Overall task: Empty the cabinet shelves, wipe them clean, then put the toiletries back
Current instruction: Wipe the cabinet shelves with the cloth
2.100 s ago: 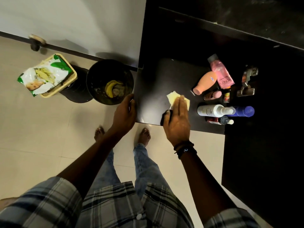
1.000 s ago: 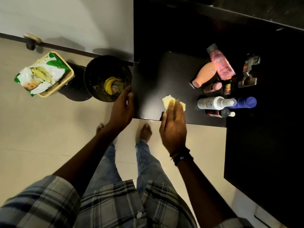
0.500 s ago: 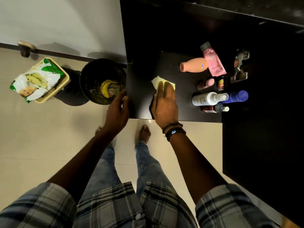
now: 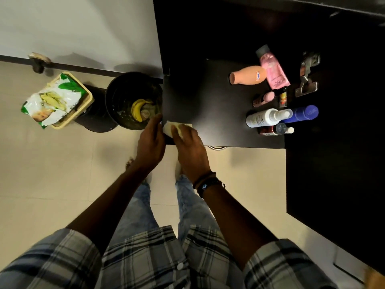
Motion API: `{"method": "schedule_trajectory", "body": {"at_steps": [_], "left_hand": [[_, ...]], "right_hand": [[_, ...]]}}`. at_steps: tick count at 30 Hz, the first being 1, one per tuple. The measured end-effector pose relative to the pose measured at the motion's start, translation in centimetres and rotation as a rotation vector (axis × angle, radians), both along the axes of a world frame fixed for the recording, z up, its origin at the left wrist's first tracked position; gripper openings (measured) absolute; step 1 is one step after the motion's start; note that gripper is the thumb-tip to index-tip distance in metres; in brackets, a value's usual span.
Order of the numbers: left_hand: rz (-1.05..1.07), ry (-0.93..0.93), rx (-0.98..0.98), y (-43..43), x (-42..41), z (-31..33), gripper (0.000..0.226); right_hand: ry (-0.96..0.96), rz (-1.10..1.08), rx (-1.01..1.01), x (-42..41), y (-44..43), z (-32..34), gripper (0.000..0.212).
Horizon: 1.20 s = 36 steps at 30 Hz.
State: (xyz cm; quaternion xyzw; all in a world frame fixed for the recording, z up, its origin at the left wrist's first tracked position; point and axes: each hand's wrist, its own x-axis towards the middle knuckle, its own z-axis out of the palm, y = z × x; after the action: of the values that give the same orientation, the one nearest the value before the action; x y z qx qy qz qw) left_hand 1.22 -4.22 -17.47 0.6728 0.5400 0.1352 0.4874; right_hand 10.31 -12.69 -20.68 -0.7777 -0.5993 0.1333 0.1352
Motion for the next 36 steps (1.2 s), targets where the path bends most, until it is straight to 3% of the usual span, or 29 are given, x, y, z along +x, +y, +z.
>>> {"method": "schedule_trajectory", "body": {"at_steps": [2,5,8,11,18,22,25,28,31,34,36], "left_hand": [[-0.040,0.030,0.009,-0.2,-0.4,0.1,0.036],[-0.098,0.070,-0.018,-0.5,-1.2,0.5,0.038],[-0.127,0.098,-0.030,-0.7,-1.4,2.2,0.035],[-0.172,0.043,-0.002,-1.1,-1.3,4.6,0.030],[-0.186,-0.148,0.120,-0.2,1.1,12.3,0.030],[-0.194,-0.182,0.201,1.6,2.7,15.4,0.035],[-0.217,-0.199,0.288,2.5,4.0,17.8,0.047],[-0.208,-0.224,0.384,3.2,5.1,19.8,0.048],[-0.164,-0.229,0.450,4.0,5.3,20.7,0.046],[-0.133,-0.232,0.473,4.7,4.6,21.0,0.035],[-0.089,-0.229,0.451,5.4,4.4,21.2,0.036]], "right_hand": [[-0.041,-0.026,-0.037,1.0,-1.7,0.5,0.066],[-0.113,-0.132,-0.096,4.2,-4.8,1.1,0.052],[0.031,-0.328,-0.189,6.5,-5.8,2.5,0.041],[0.165,-0.334,-0.161,6.8,-4.5,5.0,0.028],[0.415,-0.343,0.279,6.6,0.1,16.7,0.031],[0.223,-0.333,0.651,9.8,1.2,23.3,0.029],[0.088,-0.394,0.740,14.0,1.7,25.4,0.028],[-0.034,-0.474,0.641,19.0,2.3,25.3,0.027],[-0.093,-0.517,0.366,21.8,3.5,24.6,0.030],[-0.117,-0.408,0.203,19.8,5.2,23.9,0.056],[-0.168,-0.254,0.173,16.4,6.7,23.3,0.061]]}}
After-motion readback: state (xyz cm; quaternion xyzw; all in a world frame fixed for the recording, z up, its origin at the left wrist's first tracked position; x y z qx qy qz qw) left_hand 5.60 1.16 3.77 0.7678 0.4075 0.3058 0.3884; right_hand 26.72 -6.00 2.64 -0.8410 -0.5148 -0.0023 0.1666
